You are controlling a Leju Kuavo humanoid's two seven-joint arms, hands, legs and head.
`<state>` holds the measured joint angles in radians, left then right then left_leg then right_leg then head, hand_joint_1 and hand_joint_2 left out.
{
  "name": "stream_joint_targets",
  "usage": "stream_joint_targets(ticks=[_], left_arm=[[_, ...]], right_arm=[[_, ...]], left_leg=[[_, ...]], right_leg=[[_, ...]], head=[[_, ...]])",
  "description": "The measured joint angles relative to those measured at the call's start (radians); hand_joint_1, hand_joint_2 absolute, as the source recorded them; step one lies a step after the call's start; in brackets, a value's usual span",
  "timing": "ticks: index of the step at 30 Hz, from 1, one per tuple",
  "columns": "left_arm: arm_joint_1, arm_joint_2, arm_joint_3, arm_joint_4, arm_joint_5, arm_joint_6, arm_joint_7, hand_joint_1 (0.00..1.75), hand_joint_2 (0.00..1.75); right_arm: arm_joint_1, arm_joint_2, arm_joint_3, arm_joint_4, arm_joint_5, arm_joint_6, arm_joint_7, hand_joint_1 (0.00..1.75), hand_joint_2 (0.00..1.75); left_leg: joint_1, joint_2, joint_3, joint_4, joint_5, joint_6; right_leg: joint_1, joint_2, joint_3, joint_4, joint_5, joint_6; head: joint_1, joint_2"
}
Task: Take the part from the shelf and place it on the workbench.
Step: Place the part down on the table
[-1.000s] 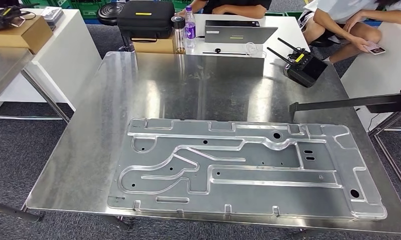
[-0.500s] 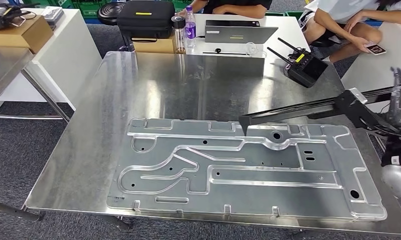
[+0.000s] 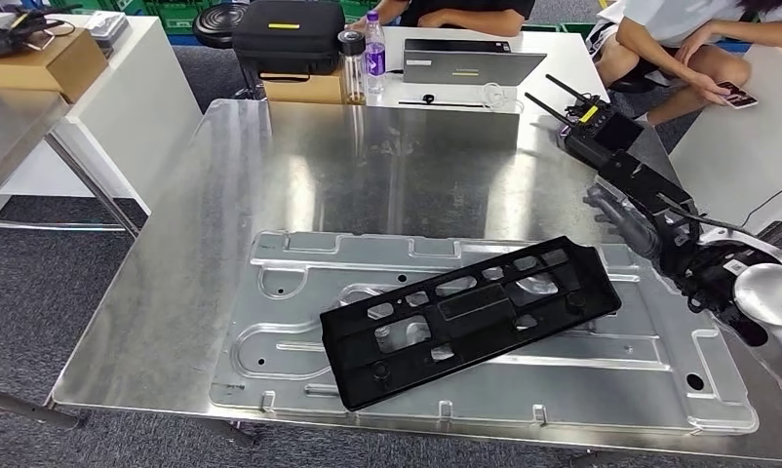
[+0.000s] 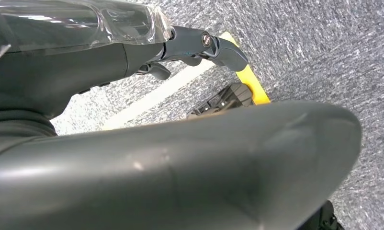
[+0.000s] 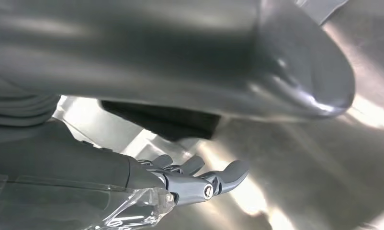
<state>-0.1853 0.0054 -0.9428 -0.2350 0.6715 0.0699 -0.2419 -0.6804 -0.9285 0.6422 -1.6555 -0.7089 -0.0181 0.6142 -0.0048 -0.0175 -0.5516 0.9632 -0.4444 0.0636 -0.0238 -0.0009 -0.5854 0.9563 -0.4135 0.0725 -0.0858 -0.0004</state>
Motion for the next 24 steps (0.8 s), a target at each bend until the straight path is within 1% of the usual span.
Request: stream_joint_targets(ticks=[3,4,5,6,8,9,10,11,13,14,15,18,19,21,23,24], left_arm=[[0.002,0.003,0.0,0.0,0.0,0.004,0.001,0.0,0.0],[0.002,0.004,0.0,0.0,0.001,0.007,0.004,0.0,0.0],[0.002,0.004,0.001,0.0,0.002,0.012,0.008,0.0,0.0],[0.003,0.004,0.001,0.0,0.002,0.018,0.014,0.0,0.0],[0.009,0.004,0.001,0.0,0.001,0.028,0.021,0.0,0.0],[0.012,0.005,0.001,0.0,0.0,0.031,0.022,0.0,0.0],[0.014,0.005,0.001,0.0,-0.001,0.033,0.022,0.0,0.0],[0.016,0.005,0.001,0.0,0.0,0.035,0.022,0.0,0.0],[0.017,0.005,0.002,0.0,0.005,0.038,0.022,0.0,0.0],[0.018,0.005,0.002,0.0,0.009,0.039,0.02,0.0,0.0],[0.019,0.005,0.002,0.0,0.012,0.039,0.015,0.0,0.0],[0.022,0.007,0.003,0.0,0.016,0.038,-0.008,0.0,0.0],[0.023,0.008,0.004,0.0,0.017,0.038,-0.013,0.0,0.0],[0.027,0.009,0.004,0.0,0.017,0.038,-0.019,0.0,0.0],[0.033,0.011,0.004,0.0,0.023,0.042,-0.027,0.0,0.0],[0.036,0.012,0.004,0.0,0.029,0.047,-0.034,0.0,0.0]], right_arm=[[0.0,-0.049,0.07,0.003,-0.048,-0.071,-0.001,0.0,0.0],[0.009,-0.06,0.081,0.006,-0.051,-0.122,-0.003,0.0,0.0],[0.025,-0.068,0.082,0.012,-0.046,-0.201,-0.006,0.0,0.0],[0.05,-0.072,0.072,0.02,-0.029,-0.302,-0.013,0.0,0.0],[0.121,-0.068,0.015,0.038,0.031,-0.506,-0.035,0.0,0.0],[0.163,-0.062,-0.035,0.046,0.079,-0.58,-0.045,0.0,0.0],[0.206,-0.055,-0.092,0.051,0.134,-0.627,-0.053,0.0,0.0],[0.244,-0.047,-0.151,0.054,0.188,-0.653,-0.057,0.0,0.0],[0.3,-0.033,-0.251,0.055,0.265,-0.664,-0.069,0.0,0.0],[0.316,-0.025,-0.289,0.054,0.281,-0.658,-0.086,0.0,0.0],[0.327,-0.014,-0.324,0.049,0.279,-0.645,-0.121,0.0,0.0],[0.337,0.042,-0.419,-0.001,0.206,-0.602,-0.308,0.0,0.0],[0.337,0.06,-0.446,-0.024,0.188,-0.6,-0.351,0.0,0.0],[0.337,0.089,-0.492,-0.064,0.166,-0.598,-0.4,0.0,0.0],[0.337,0.122,-0.537,-0.122,0.18,-0.596,-0.492,0.0,0.0],[0.334,0.142,-0.559,-0.172,0.228,-0.607,-0.536,0.0,0.0]], left_leg=[[0.0,0.0,0.0,0.0,0.0,0.0],[0.0,0.0,0.0,0.0,0.0,0.0],[0.0,0.0,0.0,0.0,0.0,0.0],[0.0,-0.001,0.0,0.0,0.0,0.0],[0.0,-0.002,0.0,0.0,0.0,0.0],[0.0,-0.003,0.0,0.0,0.0,0.0],[0.0,-0.003,0.0,0.0,0.0,0.0],[0.0,-0.003,0.0,0.0,0.0,0.0],[0.0,-0.003,0.0,0.0,0.0,0.0],[0.0,-0.002,0.0,0.0,0.0,0.0],[0.0,-0.002,-0.001,0.0,0.0,0.0],[0.001,-0.001,0.0,-0.001,0.0,-0.001],[0.001,-0.001,0.001,-0.001,0.0,-0.001],[0.001,-0.003,0.001,-0.001,0.001,-0.002],[0.001,-0.004,0.001,-0.001,0.002,-0.002],[0.001,-0.004,0.0,-0.001,0.002,-0.003]], right_leg=[[0.0,0.001,0.0,0.0,0.0,0.0],[0.0,0.001,0.0,0.0,0.0,0.0],[0.0,0.0,0.0,0.0,0.0,0.0],[0.0,-0.001,0.001,0.0,0.0,0.0],[0.0,-0.003,0.001,0.0,0.0,0.0],[0.0,-0.004,0.001,0.0,0.0,0.0],[0.0,-0.004,0.001,0.0,0.0,0.0],[0.0,-0.004,0.001,0.0,0.0,0.0],[0.0,-0.004,0.001,0.0,0.0,0.0],[0.0,-0.004,0.001,0.0,0.0,0.0],[0.0,-0.004,0.001,0.0,0.0,0.0],[0.0,-0.001,0.001,0.0,0.0,0.0],[0.0,-0.001,0.001,0.0,0.0,-0.001],[0.001,-0.003,0.002,0.0,-0.001,-0.001],[0.001,-0.004,0.001,0.001,0.0,-0.001],[0.001,-0.004,0.001,0.001,0.0,-0.001]], head=[[0.0,0.0],[0.0,0.0],[0.0,0.0],[0.0,0.0],[0.0,0.0],[0.0,0.0],[0.0,0.0],[0.0,0.0],[0.0,0.0],[0.0,0.0],[0.0,0.0],[0.0,0.0],[0.0,0.0],[0.0,0.0],[0.0,0.0],[0.0,0.0]])
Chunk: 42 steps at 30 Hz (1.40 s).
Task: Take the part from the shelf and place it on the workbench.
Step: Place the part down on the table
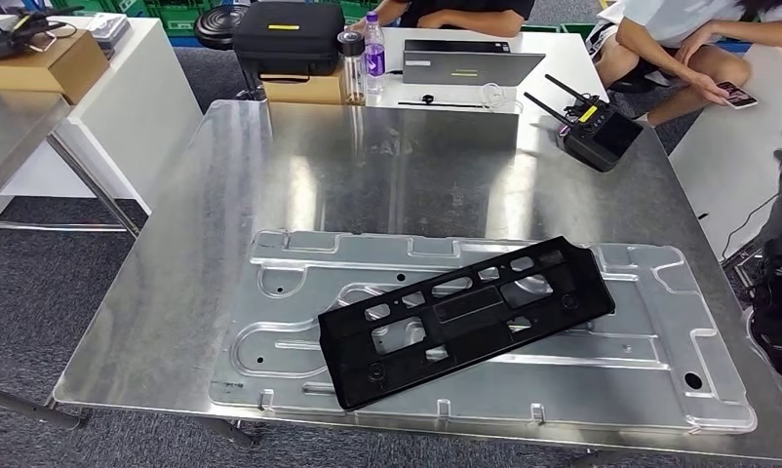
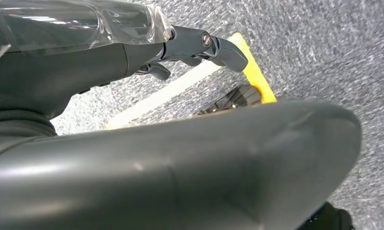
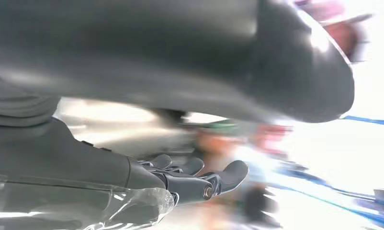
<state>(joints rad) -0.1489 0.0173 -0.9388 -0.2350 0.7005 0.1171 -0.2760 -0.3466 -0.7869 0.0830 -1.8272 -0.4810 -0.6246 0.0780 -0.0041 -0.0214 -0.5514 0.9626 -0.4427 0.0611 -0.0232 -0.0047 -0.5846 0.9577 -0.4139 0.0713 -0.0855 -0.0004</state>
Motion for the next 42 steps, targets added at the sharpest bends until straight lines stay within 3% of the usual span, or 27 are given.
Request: stream_joint_targets(ticks=[1,5,7,9,13,17,19,22,23,24,25,27,29,32,33,34,36,38,39,40,42], left_arm=[[0.003,0.001,0.001,0.0,0.009,0.008,-0.01,0.0,0.0],[0.013,0.001,0.017,0.0,0.057,0.048,-0.045,0.0,0.0],[0.015,-0.001,0.028,0.0,0.08,0.067,-0.049,0.0,0.0],[0.017,-0.004,0.037,0.0,0.098,0.079,-0.048,0.0,0.0],[0.029,-0.009,0.073,0.0,0.122,0.092,-0.053,0.0,0.0],[0.041,-0.013,0.088,0.0,0.145,0.102,-0.07,0.0,0.0],[0.043,-0.017,0.096,0.0,0.157,0.108,-0.067,0.0,0.0],[0.045,-0.025,0.102,0.0,0.166,0.118,-0.044,0.0,0.0],[0.046,-0.027,0.103,0.0,0.165,0.121,-0.035,0.0,0.0],[0.047,-0.028,0.104,0.0,0.164,0.124,-0.028,0.0,0.0],[0.047,-0.029,0.105,0.0,0.165,0.128,-0.023,0.0,0.0],[0.047,-0.028,0.107,0.0,0.173,0.136,-0.021,0.0,0.0],[0.046,-0.027,0.113,0.0,0.185,0.144,-0.027,0.0,0.0],[0.045,-0.026,0.126,0.0,0.207,0.161,-0.036,0.0,0.0],[0.046,-0.025,0.13,0.0,0.215,0.166,-0.038,0.0,0.0],[0.046,-0.025,0.134,0.0,0.222,0.17,-0.042,0.0,0.0],[0.046,-0.024,0.145,0.0,0.242,0.179,-0.054,0.0,0.0],[0.046,-0.023,0.161,0.0,0.272,0.19,-0.071,0.0,0.0],[0.045,-0.021,0.169,0.0,0.285,0.196,-0.077,0.0,0.0],[0.045,-0.019,0.178,0.0,0.295,0.202,-0.081,0.0,0.0],[0.042,-0.013,0.194,0.0,0.312,0.214,-0.082,0.0,0.0]], right_arm=[[-0.01,0.019,-0.02,-0.066,0.091,-0.018,-0.012,0.0,0.0],[-0.111,0.111,-0.04,-0.347,0.591,-0.056,0.092,0.0,0.0],[-0.132,0.181,-0.01,-0.445,0.734,-0.063,0.034,0.0,0.0],[-0.103,0.259,0.024,-0.516,0.771,-0.066,-0.075,0.0,0.0],[0.05,0.448,0.063,-0.653,0.598,-0.068,-0.305,0.0,0.0],[0.259,0.523,0.046,-0.711,0.314,-0.068,-0.471,0.0,0.0],[0.339,0.542,0.038,-0.725,0.225,-0.068,-0.484,0.0,0.0],[0.425,0.554,0.035,-0.729,0.145,-0.068,-0.477,0.0,0.0],[0.442,0.557,0.036,-0.728,0.132,-0.068,-0.475,0.0,0.0],[0.456,0.56,0.037,-0.727,0.125,-0.068,-0.472,0.0,0.0],[0.465,0.563,0.038,-0.726,0.122,-0.068,-0.468,0.0,0.0],[0.473,0.569,0.04,-0.722,0.125,-0.068,-0.459,0.0,0.0],[0.475,0.575,0.047,-0.717,0.129,-0.068,-0.451,0.0,0.0],[0.465,0.58,0.066,-0.705,0.115,-0.067,-0.447,0.0,0.0],[0.459,0.582,0.073,-0.699,0.107,-0.067,-0.447,0.0,0.0],[0.453,0.583,0.081,-0.693,0.101,-0.066,-0.448,0.0,0.0],[0.436,0.585,0.099,-0.679,0.085,-0.06,-0.446,0.0,0.0],[0.411,0.585,0.125,-0.657,0.063,-0.055,-0.443,0.0,0.0],[0.4,0.586,0.139,-0.645,0.051,-0.052,-0.442,0.0,0.0],[0.39,0.586,0.154,-0.631,0.036,-0.049,-0.443,0.0,0.0],[0.376,0.588,0.182,-0.606,-0.002,-0.041,-0.458,0.0,0.0]], left_leg=[[0.0,0.0,0.0,0.0,0.0,0.0],[0.002,0.001,0.001,-0.001,0.0,-0.001],[0.002,0.0,0.002,-0.001,-0.001,-0.001],[0.001,0.0,0.004,0.0,-0.003,-0.002],[-0.004,0.0,0.006,0.002,-0.006,0.001],[-0.002,0.002,0.013,-0.005,-0.002,0.011],[0.005,0.007,0.019,-0.015,0.009,0.018],[0.008,0.013,0.017,-0.018,0.013,0.021],[0.009,0.014,0.016,-0.018,0.014,0.02],[0.011,0.015,0.014,-0.017,0.015,0.018],[0.014,0.016,0.012,-0.017,0.017,0.014],[0.019,0.015,0.01,-0.013,0.018,0.003],[0.017,0.013,0.006,-0.009,0.02,-0.012],[0.018,0.011,-0.003,-0.003,0.026,-0.033],[0.021,0.012,-0.01,0.008,0.016,-0.038],[0.023,0.013,-0.022,0.034,-0.009,-0.042],[0.023,0.015,-0.065,0.149,-0.095,-0.046],[0.021,0.015,-0.101,0.273,-0.158,-0.046],[0.019,0.015,-0.099,0.294,-0.161,-0.042],[0.015,0.015,-0.077,0.276,-0.146,-0.034],[0.0,0.015,0.014,0.139,-0.095,-0.006]], right_leg=[[0.0,0.0,0.0,0.0,0.0,0.0],[0.002,0.001,0.0,0.001,-0.001,-0.002],[0.003,0.001,0.002,0.0,-0.003,-0.003],[0.003,0.0,0.005,-0.001,-0.003,-0.004],[0.0,0.0,0.006,-0.002,-0.003,-0.002],[-0.004,0.001,0.013,-0.004,-0.005,0.005],[-0.006,0.004,-0.001,0.04,-0.043,0.01],[-0.007,0.005,-0.072,0.231,-0.155,0.017],[-0.008,0.005,-0.087,0.275,-0.171,0.02],[-0.009,0.004,-0.083,0.283,-0.167,0.023],[-0.012,0.004,-0.058,0.248,-0.144,0.027],[-0.02,0.005,0.031,0.104,-0.09,0.036],[-0.02,0.014,0.082,0.014,-0.064,0.027],[-0.017,0.02,0.073,0.008,-0.061,-0.005],[-0.016,0.019,0.066,0.009,-0.056,-0.015],[-0.015,0.017,0.059,0.008,-0.05,-0.025],[-0.011,0.013,0.042,0.007,-0.037,-0.041],[-0.001,0.011,0.022,0.008,-0.022,-0.049],[0.004,0.01,0.013,0.008,-0.015,-0.051],[0.01,0.01,0.004,0.008,-0.008,-0.053],[0.02,0.009,-0.011,0.008,0.006,-0.056]], head=[[0.0,0.0],[0.0,0.0],[0.0,0.0],[0.0,0.0],[0.0,0.0],[0.001,0.0],[0.002,0.0],[0.007,0.0],[0.008,0.0],[0.008,0.0],[0.008,0.0],[0.009,0.0],[0.013,0.0],[0.014,0.0],[0.014,0.0],[0.014,0.0],[0.013,0.0],[0.013,0.0],[0.013,0.0],[0.013,0.0],[0.013,0.0]])
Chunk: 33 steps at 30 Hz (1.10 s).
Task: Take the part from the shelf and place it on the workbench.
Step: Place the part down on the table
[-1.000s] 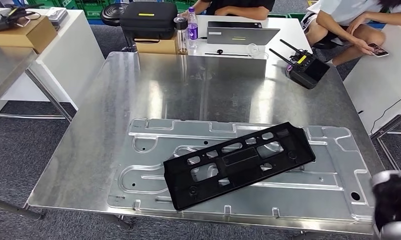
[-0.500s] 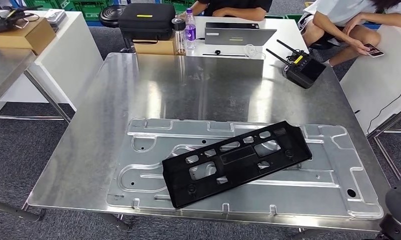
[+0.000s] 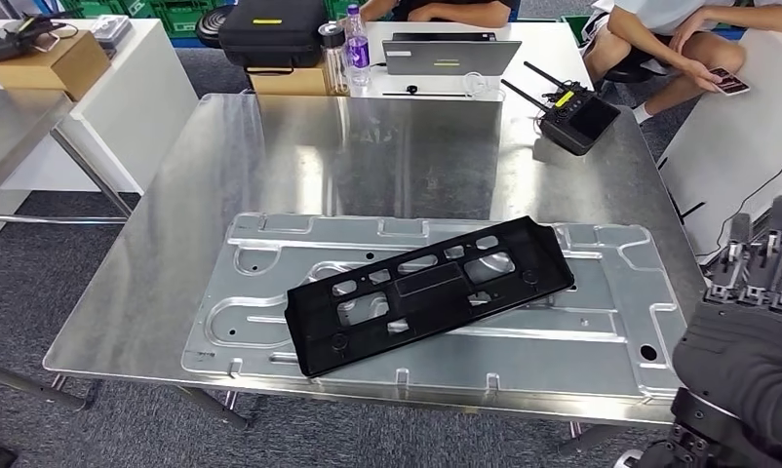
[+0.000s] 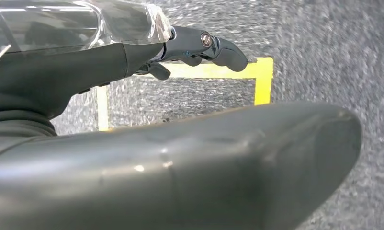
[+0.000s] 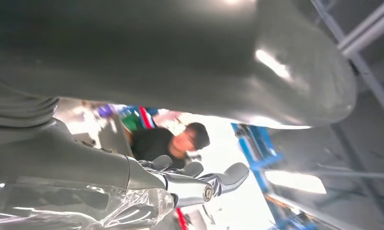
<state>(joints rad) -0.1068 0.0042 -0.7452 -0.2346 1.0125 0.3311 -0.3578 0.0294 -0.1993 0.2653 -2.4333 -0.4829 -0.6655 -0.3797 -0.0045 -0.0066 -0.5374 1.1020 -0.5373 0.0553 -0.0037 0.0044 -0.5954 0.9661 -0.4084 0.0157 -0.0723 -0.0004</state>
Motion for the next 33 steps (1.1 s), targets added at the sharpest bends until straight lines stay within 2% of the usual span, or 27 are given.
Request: stream_joint_targets(ticks=[1,2,3,6,10,12,13,14,15,16,17,18,19,20,21,23,24,25,26,27,28,29,30,31,33], left_arm=[[-0.002,0.004,0.008,0.0,0.007,0.006,0.003,0.0,0.0],[-0.005,0.009,0.016,0.0,0.012,0.012,0.008,0.0,0.0],[-0.007,0.013,0.023,0.0,0.015,0.018,0.015,0.0,0.0],[-0.009,0.021,0.036,0.0,0.017,0.036,0.038,0.0,0.0],[-0.009,0.022,0.038,0.0,0.018,0.043,0.047,0.0,0.0],[-0.009,0.027,0.041,0.0,0.019,0.051,0.057,0.0,0.0],[-0.009,0.03,0.044,0.001,0.018,0.056,0.064,0.0,0.0],[-0.008,0.035,0.048,0.001,0.017,0.061,0.068,0.0,0.0],[-0.008,0.038,0.052,0.001,0.016,0.062,0.067,0.0,0.0],[-0.008,0.04,0.054,0.001,0.014,0.061,0.062,0.0,0.0],[-0.008,0.042,0.056,0.001,0.013,0.059,0.054,0.0,0.0],[-0.008,0.043,0.056,0.001,0.013,0.056,0.047,0.0,0.0],[-0.007,0.045,0.057,0.001,0.012,0.051,0.037,0.0,0.0],[-0.007,0.046,0.057,0.001,0.01,0.043,0.025,0.0,0.0],[-0.007,0.046,0.057,0.001,0.006,0.034,0.012,0.0,0.0],[-0.006,0.047,0.057,0.001,-0.004,0.018,-0.013,0.0,0.0],[-0.005,0.047,0.057,0.001,-0.009,0.013,-0.02,0.0,0.0],[-0.004,0.047,0.057,0.001,-0.014,0.011,-0.025,0.0,0.0],[-0.004,0.046,0.057,0.001,-0.019,0.013,-0.027,0.0,0.0],[-0.004,0.044,0.057,0.001,-0.022,0.019,-0.025,0.0,0.0],[-0.004,0.044,0.057,0.001,-0.023,0.029,-0.022,0.0,0.0],[-0.003,0.043,0.057,0.001,-0.023,0.041,-0.016,0.0,0.0],[-0.003,0.042,0.057,0.001,-0.023,0.053,-0.008,0.0,0.0],[-0.002,0.041,0.057,0.001,-0.023,0.064,0.0,0.0,0.0],[-0.004,0.04,0.057,0.001,-0.024,0.079,0.018,0.0,0.0]], right_arm=[[-0.005,0.001,0.013,0.014,-0.026,0.005,-0.014,0.0,0.0],[-0.007,0.003,0.025,0.028,-0.054,0.011,-0.029,0.0,0.0],[-0.009,0.004,0.035,0.044,-0.08,0.016,-0.044,0.0,0.0],[-0.009,0.007,0.058,0.081,-0.133,0.034,-0.075,0.0,0.0],[-0.008,0.008,0.064,0.089,-0.145,0.041,-0.084,0.0,0.0],[-0.008,0.008,0.071,0.101,-0.152,0.05,-0.093,0.0,0.0],[-0.008,0.008,0.076,0.11,-0.155,0.054,-0.098,0.0,0.0],[-0.006,0.008,0.085,0.126,-0.159,0.058,-0.108,0.0,0.0],[-0.004,0.009,0.092,0.139,-0.16,0.059,-0.114,0.0,0.0],[-0.002,0.009,0.099,0.152,-0.16,0.06,-0.12,0.0,0.0],[-0.001,0.01,0.105,0.163,-0.16,0.06,-0.125,0.0,0.0],[-0.002,0.01,0.107,0.167,-0.16,0.06,-0.126,0.0,0.0],[-0.003,0.01,0.109,0.17,-0.157,0.059,-0.126,0.0,0.0],[-0.004,0.011,0.112,0.174,-0.152,0.057,-0.125,0.0,0.0],[-0.005,0.012,0.115,0.178,-0.146,0.053,-0.123,0.0,0.0],[-0.008,0.014,0.124,0.188,-0.132,0.046,-0.114,0.0,0.0],[-0.011,0.015,0.13,0.195,-0.125,0.045,-0.106,0.0,0.0],[-0.014,0.016,0.138,0.202,-0.117,0.044,-0.097,0.0,0.0],[-0.018,0.018,0.147,0.209,-0.108,0.044,-0.089,0.0,0.0],[-0.021,0.019,0.156,0.217,-0.101,0.043,-0.082,0.0,0.0],[-0.023,0.021,0.166,0.226,-0.095,0.041,-0.075,0.0,0.0],[-0.024,0.023,0.176,0.235,-0.091,0.039,-0.07,0.0,0.0],[-0.025,0.024,0.186,0.244,-0.088,0.038,-0.065,0.0,0.0],[-0.025,0.025,0.194,0.252,-0.087,0.037,-0.062,0.0,0.0],[-0.026,0.027,0.208,0.264,-0.085,0.037,-0.058,0.0,0.0]], left_leg=[[-0.008,0.002,0.047,-0.078,0.017,0.014],[-0.016,0.003,0.079,-0.134,0.029,0.023],[-0.023,0.005,0.095,-0.166,0.034,0.029],[-0.025,0.004,0.089,-0.189,0.061,0.035],[-0.02,0.004,0.086,-0.202,0.076,0.038],[-0.016,0.004,0.081,-0.209,0.09,0.039],[-0.015,0.005,0.074,-0.212,0.1,0.039],[-0.014,0.006,0.054,-0.212,0.118,0.038],[-0.012,0.007,0.033,-0.208,0.132,0.035],[-0.01,0.008,0.01,-0.202,0.146,0.03],[-0.008,0.009,-0.012,-0.192,0.158,0.025],[-0.008,0.008,-0.025,-0.181,0.162,0.02],[-0.008,0.008,-0.034,-0.172,0.165,0.014],[-0.009,0.008,-0.041,-0.165,0.169,0.008],[-0.009,0.008,-0.046,-0.161,0.173,0.002],[-0.006,0.007,-0.055,-0.156,0.175,-0.012],[-0.004,0.007,-0.064,-0.141,0.159,-0.018],[-0.001,0.006,-0.08,-0.105,0.126,-0.026],[0.003,0.006,-0.101,-0.049,0.08,-0.032],[0.005,0.007,-0.124,0.019,0.034,-0.038],[0.008,0.007,-0.143,0.085,0.002,-0.043],[0.01,0.007,-0.15,0.127,-0.008,-0.046],[0.012,0.007,-0.138,0.131,0.004,-0.047],[0.014,0.01,-0.105,0.093,0.029,-0.047],[0.011,0.034,0.0,-0.063,0.071,-0.04]], right_leg=[[0.004,-0.003,-0.005,0.0,0.007,0.001],[0.006,-0.006,-0.007,-0.002,0.015,0.003],[0.004,-0.01,-0.008,-0.005,0.022,0.007],[0.001,-0.019,-0.01,-0.016,0.041,0.022],[0.002,-0.019,-0.012,-0.019,0.043,0.025],[0.0,-0.015,-0.023,0.005,0.005,0.03],[-0.002,-0.013,-0.036,0.043,-0.036,0.034],[-0.007,-0.011,-0.047,0.114,-0.078,0.043],[-0.012,-0.011,-0.043,0.165,-0.099,0.05],[-0.017,-0.011,-0.02,0.182,-0.101,0.057],[-0.022,-0.011,0.026,0.155,-0.088,0.063],[-0.021,-0.011,0.08,0.077,-0.078,0.063],[-0.02,-0.01,0.119,0.017,-0.078,0.059],[-0.017,-0.009,0.142,-0.021,-0.085,0.054],[-0.014,-0.007,0.146,-0.034,-0.09,0.046],[-0.014,-0.009,0.133,-0.034,-0.082,0.025],[-0.015,-0.012,0.126,-0.034,-0.075,0.013],[-0.016,-0.016,0.117,-0.036,-0.066,0.004],[-0.017,-0.02,0.107,-0.036,-0.057,-0.001],[-0.016,-0.023,0.096,-0.036,-0.049,-0.004],[-0.016,-0.028,0.085,-0.035,-0.041,-0.004],[-0.015,-0.034,0.076,-0.034,-0.035,-0.003],[-0.015,-0.041,0.067,-0.034,-0.029,-0.002],[-0.015,-0.048,0.06,-0.033,-0.024,0.001],[-0.014,-0.065,0.053,-0.033,-0.017,0.007]], head=[[0.0,0.0],[0.001,0.0],[0.001,0.0],[0.0,0.0],[0.0,0.0],[0.0,0.0],[0.001,0.0],[0.001,0.0],[0.002,0.0],[0.002,0.0],[0.002,0.0],[0.002,0.0],[0.002,0.0],[0.002,0.0],[0.001,0.0],[0.001,0.0],[0.0,0.0],[-0.001,0.0],[-0.002,0.0],[-0.003,0.0],[-0.003,0.0],[-0.003,0.0],[-0.003,0.0],[-0.003,0.0],[-0.004,0.0]])
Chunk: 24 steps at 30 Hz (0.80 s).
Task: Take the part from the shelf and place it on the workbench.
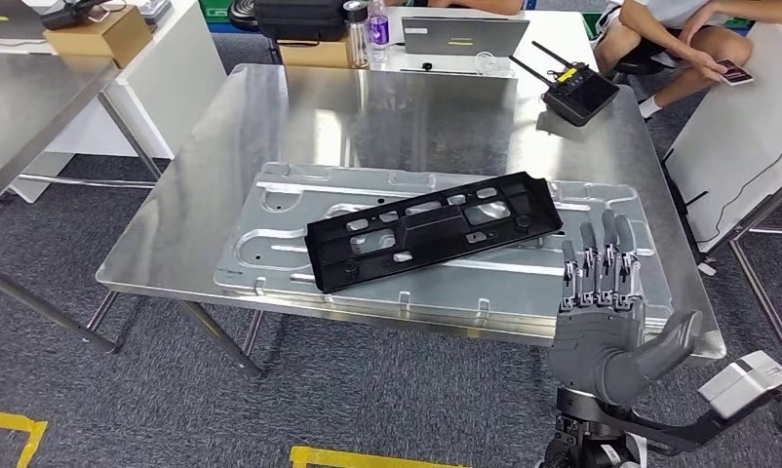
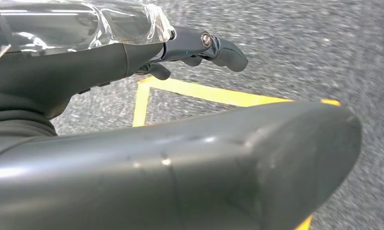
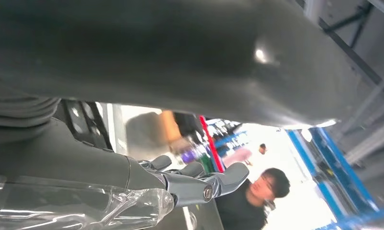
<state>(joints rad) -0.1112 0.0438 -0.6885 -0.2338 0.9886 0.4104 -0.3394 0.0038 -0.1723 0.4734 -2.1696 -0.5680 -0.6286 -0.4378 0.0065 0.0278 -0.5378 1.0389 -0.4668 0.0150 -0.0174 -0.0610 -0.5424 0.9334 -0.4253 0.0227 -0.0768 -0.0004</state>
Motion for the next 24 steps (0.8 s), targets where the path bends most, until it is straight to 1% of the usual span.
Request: stream_joint_targets(ticks=[1,2,3,4,5,6,7,8,9,10,11,12,13,14,15,16,17,18,19,20,21,22,23,24], left_arm=[[-0.002,-0.001,0.0,0.0,-0.001,0.004,0.008,0.0,0.0],[-0.003,-0.001,0.0,0.0,-0.001,0.007,0.016,0.0,0.0],[-0.004,-0.002,0.0,0.0,-0.002,0.011,0.024,0.0,0.0],[-0.002,-0.002,0.0,0.0,-0.002,0.017,0.031,0.0,0.0],[0.0,-0.005,-0.001,0.0,-0.004,0.026,0.037,0.0,0.0],[0.002,-0.006,-0.002,0.0,-0.006,0.035,0.042,0.0,0.0],[0.003,-0.008,-0.002,0.0,-0.008,0.046,0.044,0.0,0.0],[0.003,-0.012,-0.003,0.0,-0.009,0.057,0.044,0.0,0.0],[0.002,-0.014,-0.003,0.0,-0.01,0.066,0.043,0.0,0.0],[0.002,-0.017,-0.003,0.0,-0.01,0.074,0.04,0.0,0.0],[0.003,-0.021,-0.003,0.0,-0.011,0.078,0.037,0.0,0.0],[0.004,-0.024,-0.004,0.0,-0.012,0.079,0.034,0.0,0.0],[0.006,-0.028,-0.004,0.0,-0.014,0.078,0.031,0.0,0.0],[0.006,-0.031,-0.005,0.0,-0.017,0.077,0.028,0.0,0.0],[0.005,-0.035,-0.005,0.0,-0.019,0.076,0.025,0.0,0.0],[0.003,-0.037,-0.005,0.0,-0.021,0.075,0.022,0.0,0.0],[0.002,-0.039,-0.006,0.0,-0.024,0.074,0.02,0.0,0.0],[0.001,-0.041,-0.006,0.0,-0.026,0.074,0.018,0.0,0.0],[0.003,-0.041,-0.006,0.0,-0.028,0.074,0.017,0.0,0.0],[0.005,-0.042,-0.006,0.0,-0.03,0.074,0.017,0.0,0.0],[0.007,-0.043,-0.007,0.0,-0.031,0.074,0.016,0.0,0.0],[0.007,-0.043,-0.007,0.0,-0.032,0.074,0.016,0.0,0.0],[0.006,-0.044,-0.008,0.0,-0.033,0.074,0.015,0.0,0.0],[0.004,-0.045,-0.009,0.0,-0.033,0.074,0.015,0.0,0.0]], right_arm=[[-0.002,0.001,0.005,0.004,0.001,0.0,0.003,0.0,0.0],[-0.005,0.002,0.011,0.008,0.004,0.0,0.006,0.0,0.0],[-0.008,0.003,0.017,0.012,0.007,0.0,0.01,0.0,0.0],[-0.012,0.003,0.022,0.015,0.009,0.0,0.015,0.0,0.0],[-0.017,0.004,0.027,0.019,0.011,0.0,0.02,0.0,0.0],[-0.02,0.005,0.031,0.022,0.012,0.0,0.024,0.0,0.0],[-0.022,0.006,0.034,0.025,0.012,0.001,0.027,0.0,0.0],[-0.023,0.006,0.038,0.029,0.011,0.002,0.03,0.0,0.0],[-0.023,0.006,0.041,0.034,0.009,0.003,0.034,0.0,0.0],[-0.023,0.006,0.045,0.04,0.006,0.005,0.039,0.0,0.0],[-0.023,0.006,0.048,0.045,0.004,0.006,0.043,0.0,0.0],[-0.024,0.006,0.052,0.05,0.001,0.008,0.047,0.0,0.0],[-0.026,0.006,0.055,0.055,-0.001,0.01,0.05,0.0,0.0],[-0.03,0.006,0.058,0.059,-0.004,0.011,0.052,0.0,0.0],[-0.033,0.006,0.061,0.063,-0.007,0.014,0.054,0.0,0.0],[-0.036,0.006,0.064,0.067,-0.009,0.016,0.055,0.0,0.0],[-0.037,0.006,0.066,0.071,-0.011,0.018,0.055,0.0,0.0],[-0.038,0.006,0.068,0.074,-0.012,0.02,0.055,0.0,0.0],[-0.04,0.006,0.07,0.077,-0.012,0.021,0.055,0.0,0.0],[-0.042,0.007,0.072,0.079,-0.012,0.021,0.055,0.0,0.0],[-0.044,0.007,0.073,0.081,-0.012,0.021,0.054,0.0,0.0],[-0.046,0.008,0.074,0.083,-0.011,0.021,0.053,0.0,0.0],[-0.046,0.008,0.075,0.085,-0.011,0.021,0.052,0.0,0.0],[-0.046,0.009,0.075,0.087,-0.011,0.021,0.05,0.0,0.0]], left_leg=[[-0.004,0.012,0.04,-0.066,0.01,0.006],[-0.008,0.021,0.063,-0.108,0.012,0.013],[-0.012,0.021,0.067,-0.125,0.012,0.02],[-0.012,0.012,0.063,-0.127,0.017,0.027],[-0.01,0.005,0.06,-0.131,0.022,0.034],[-0.008,-0.003,0.058,-0.134,0.028,0.04],[-0.005,-0.011,0.055,-0.136,0.034,0.047],[-0.005,-0.019,0.052,-0.136,0.038,0.051],[-0.005,-0.028,0.048,-0.136,0.041,0.055],[-0.007,-0.038,0.044,-0.135,0.044,0.057],[-0.008,-0.049,0.042,-0.134,0.045,0.057],[-0.008,-0.061,0.04,-0.132,0.047,0.056],[-0.007,-0.073,0.04,-0.129,0.047,0.055],[-0.006,-0.086,0.038,-0.124,0.046,0.053],[-0.008,-0.098,0.032,-0.116,0.044,0.049],[-0.008,-0.109,0.024,-0.109,0.044,0.044],[-0.008,-0.12,0.014,-0.104,0.044,0.038],[-0.007,-0.131,0.005,-0.101,0.046,0.031],[-0.004,-0.142,-0.001,-0.1,0.048,0.024],[-0.003,-0.138,-0.008,-0.094,0.045,0.018],[-0.003,-0.122,-0.02,-0.073,0.033,0.012],[-0.002,-0.1,-0.043,-0.029,0.009,0.007],[-0.002,-0.073,-0.075,0.036,-0.023,0.001],[0.001,-0.057,-0.113,0.111,-0.055,-0.004]], right_leg=[[0.001,-0.009,-0.001,0.0,0.003,0.005],[0.003,-0.018,-0.002,0.0,0.006,0.009],[0.004,-0.028,-0.002,0.0,0.009,0.015],[0.004,-0.035,-0.003,-0.001,0.012,0.02],[0.002,-0.029,-0.005,0.004,0.007,0.025],[0.001,-0.014,-0.014,0.023,-0.008,0.03],[0.0,0.008,-0.031,0.063,-0.036,0.033],[-0.001,0.032,-0.058,0.127,-0.074,0.036],[-0.001,0.046,-0.089,0.204,-0.112,0.037],[-0.001,0.052,-0.116,0.27,-0.138,0.038],[-0.001,0.054,-0.129,0.306,-0.146,0.039],[-0.001,0.056,-0.121,0.299,-0.132,0.039],[-0.002,0.06,-0.093,0.249,-0.102,0.039],[-0.005,0.078,-0.054,0.174,-0.066,0.038],[-0.008,0.106,-0.018,0.102,-0.041,0.037],[-0.011,0.129,0.005,0.051,-0.027,0.035],[-0.013,0.146,0.014,0.026,-0.025,0.033],[-0.011,0.147,0.012,0.021,-0.028,0.03],[-0.012,0.135,0.009,0.022,-0.026,0.025],[-0.012,0.122,0.009,0.02,-0.025,0.02],[-0.014,0.108,0.009,0.017,-0.023,0.014],[-0.015,0.094,0.01,0.015,-0.022,0.009],[-0.013,0.079,0.01,0.015,-0.023,0.006],[-0.012,0.063,0.01,0.015,-0.024,0.003]], head=[[0.0,0.0],[-0.002,0.0],[-0.005,0.0],[-0.007,0.0],[-0.009,0.0],[-0.009,0.0],[-0.008,0.0],[-0.007,0.0],[-0.006,0.0],[-0.006,0.0],[-0.006,0.0],[-0.006,0.0],[-0.006,0.0],[-0.006,0.0],[-0.006,0.0],[-0.006,0.0],[-0.006,0.0],[-0.006,0.0],[-0.006,0.0],[-0.007,0.0],[-0.009,0.0],[-0.012,0.0],[-0.014,0.0],[-0.017,0.0]])
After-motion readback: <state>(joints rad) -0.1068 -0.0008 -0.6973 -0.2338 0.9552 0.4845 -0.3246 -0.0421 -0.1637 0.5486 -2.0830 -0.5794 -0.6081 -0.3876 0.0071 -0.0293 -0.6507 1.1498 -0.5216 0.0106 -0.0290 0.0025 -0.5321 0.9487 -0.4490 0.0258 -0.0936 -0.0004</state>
